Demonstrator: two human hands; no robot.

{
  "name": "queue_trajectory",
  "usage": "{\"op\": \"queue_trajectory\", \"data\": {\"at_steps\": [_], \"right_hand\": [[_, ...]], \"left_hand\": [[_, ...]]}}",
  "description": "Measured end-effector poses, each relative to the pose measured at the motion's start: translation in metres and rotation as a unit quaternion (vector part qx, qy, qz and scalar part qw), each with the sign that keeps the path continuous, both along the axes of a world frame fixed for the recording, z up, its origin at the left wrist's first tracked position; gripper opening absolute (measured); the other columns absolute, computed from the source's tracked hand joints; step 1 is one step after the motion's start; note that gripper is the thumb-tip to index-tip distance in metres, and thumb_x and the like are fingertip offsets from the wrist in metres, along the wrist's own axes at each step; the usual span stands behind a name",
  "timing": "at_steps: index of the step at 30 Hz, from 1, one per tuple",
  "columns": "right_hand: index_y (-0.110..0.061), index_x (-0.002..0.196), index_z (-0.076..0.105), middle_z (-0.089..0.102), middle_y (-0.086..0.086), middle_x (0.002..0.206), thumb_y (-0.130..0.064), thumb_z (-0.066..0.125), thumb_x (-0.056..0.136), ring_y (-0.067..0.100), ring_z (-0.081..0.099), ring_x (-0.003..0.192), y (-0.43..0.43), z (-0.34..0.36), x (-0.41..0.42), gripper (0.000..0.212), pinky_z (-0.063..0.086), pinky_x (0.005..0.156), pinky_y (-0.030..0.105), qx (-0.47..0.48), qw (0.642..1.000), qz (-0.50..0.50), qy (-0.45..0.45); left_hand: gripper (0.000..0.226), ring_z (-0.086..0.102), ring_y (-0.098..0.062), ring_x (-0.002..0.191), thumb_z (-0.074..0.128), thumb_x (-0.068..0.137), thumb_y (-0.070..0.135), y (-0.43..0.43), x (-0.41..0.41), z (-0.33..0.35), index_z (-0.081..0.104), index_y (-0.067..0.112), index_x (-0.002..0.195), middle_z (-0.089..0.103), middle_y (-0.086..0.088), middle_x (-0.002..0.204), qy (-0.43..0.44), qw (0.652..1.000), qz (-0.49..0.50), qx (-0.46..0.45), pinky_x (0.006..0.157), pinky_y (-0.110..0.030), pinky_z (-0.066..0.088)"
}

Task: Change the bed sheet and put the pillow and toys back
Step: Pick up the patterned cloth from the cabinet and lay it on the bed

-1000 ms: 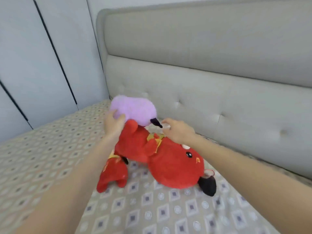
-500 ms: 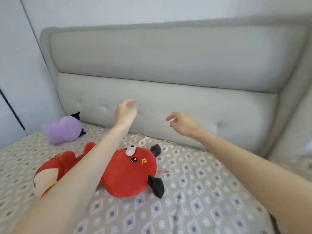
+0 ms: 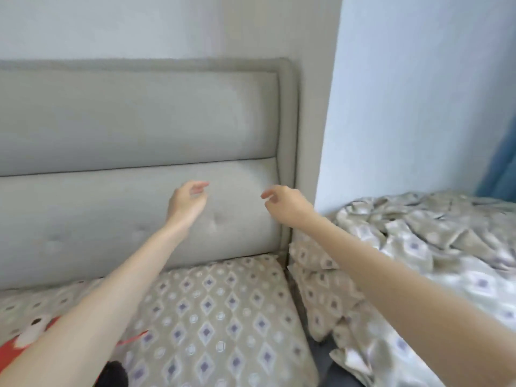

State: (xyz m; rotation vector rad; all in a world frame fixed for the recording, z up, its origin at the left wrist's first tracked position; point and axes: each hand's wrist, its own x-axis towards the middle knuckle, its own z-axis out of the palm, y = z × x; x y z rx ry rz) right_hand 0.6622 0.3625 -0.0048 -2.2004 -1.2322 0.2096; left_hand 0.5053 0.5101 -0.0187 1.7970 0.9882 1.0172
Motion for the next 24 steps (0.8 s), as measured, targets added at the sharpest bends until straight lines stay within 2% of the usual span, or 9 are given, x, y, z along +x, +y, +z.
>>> {"op": "queue_trajectory", "data": {"at_steps": [4,8,10,13,15,16,19,21,24], "right_hand": [[-0.024,0.123,0.06,0.062,0.002,0.124,-0.017,0.044,0.092,0.026,0.053,0.118,-0.046,-0.004,0.052,0.036,0.044,0.098,0.034,0.006,0.998,-0.058,-0.019],[-0.026,0.129,0.053,0.053,0.003,0.13,-0.02,0.046,0.092,0.027,0.038,0.127,-0.1,-0.015,0.102,0.038,0.038,0.1,0.04,-0.037,0.988,-0.133,-0.065],[-0.028,0.133,0.047,0.042,0.005,0.14,-0.029,0.051,0.091,0.031,0.026,0.135,-0.129,-0.017,0.127,0.043,0.031,0.106,0.049,-0.088,0.976,-0.185,-0.076],[-0.03,0.147,0.023,0.01,0.014,0.157,-0.05,0.069,0.078,0.044,0.006,0.143,-0.164,-0.023,0.155,0.085,0.01,0.109,0.07,-0.22,0.952,-0.212,-0.031],[-0.04,0.15,-0.005,-0.023,0.012,0.157,-0.055,0.077,0.069,0.054,-0.012,0.139,-0.184,-0.036,0.171,0.116,-0.003,0.101,0.078,-0.299,0.925,-0.235,0.013],[-0.045,0.147,-0.015,-0.033,0.011,0.153,-0.052,0.077,0.07,0.057,-0.018,0.136,-0.193,-0.044,0.176,0.12,-0.004,0.099,0.08,-0.322,0.913,-0.249,0.023],[-0.049,0.144,-0.021,-0.043,0.009,0.148,-0.041,0.074,0.076,0.057,-0.027,0.133,-0.209,-0.073,0.194,0.117,0.004,0.097,0.082,-0.31,0.908,-0.28,0.017],[-0.048,0.146,-0.015,-0.04,0.009,0.15,-0.034,0.073,0.074,0.056,-0.022,0.135,-0.207,-0.087,0.199,0.115,0.016,0.099,0.079,-0.277,0.916,-0.29,0.005],[-0.042,0.146,0.011,-0.004,0.013,0.156,-0.029,0.069,0.079,0.053,0.011,0.136,-0.2,-0.098,0.206,0.089,0.04,0.094,0.061,-0.253,0.915,-0.311,-0.049]], "left_hand": [[0.029,0.059,-0.023,0.111,0.051,0.088,0.009,-0.039,0.079,-0.006,0.062,0.026,0.11,0.062,-0.002,0.122,0.021,0.997,-0.076,-0.016,0.086,-0.033,0.047],[0.036,0.054,-0.021,0.116,0.05,0.088,0.01,-0.086,0.157,-0.017,0.059,0.021,0.121,0.059,-0.003,0.126,0.063,0.984,-0.162,-0.041,0.099,-0.039,0.046],[0.039,0.052,-0.02,0.119,0.053,0.09,0.011,-0.111,0.194,-0.025,0.054,0.019,0.128,0.055,-0.005,0.131,0.092,0.971,-0.212,-0.066,0.101,-0.038,0.044],[0.043,0.051,-0.022,0.118,0.055,0.09,0.016,-0.14,0.23,-0.035,0.049,0.018,0.132,0.052,-0.005,0.132,0.122,0.953,-0.258,-0.103,0.097,-0.035,0.045],[0.044,0.051,-0.02,0.117,0.056,0.089,0.019,-0.152,0.247,-0.04,0.047,0.019,0.132,0.052,-0.002,0.131,0.133,0.946,-0.273,-0.113,0.095,-0.033,0.045],[0.045,0.052,-0.019,0.115,0.056,0.089,0.019,-0.156,0.254,-0.043,0.047,0.02,0.132,0.053,-0.001,0.13,0.136,0.944,-0.279,-0.114,0.096,-0.034,0.045],[0.045,0.054,-0.017,0.103,0.054,0.088,0.015,-0.161,0.271,-0.052,0.047,0.022,0.132,0.054,0.005,0.112,0.153,0.938,-0.294,-0.101,0.095,-0.037,0.048],[0.047,0.053,-0.014,0.099,0.052,0.087,0.011,-0.161,0.275,-0.055,0.048,0.022,0.132,0.052,0.009,0.104,0.155,0.936,-0.304,-0.084,0.09,-0.034,0.047],[0.056,0.047,-0.011,0.113,0.054,0.085,0.008,-0.162,0.28,-0.053,0.045,0.023,0.138,0.048,0.0,0.132,0.174,0.927,-0.329,-0.039,0.093,-0.027,0.042]]}}
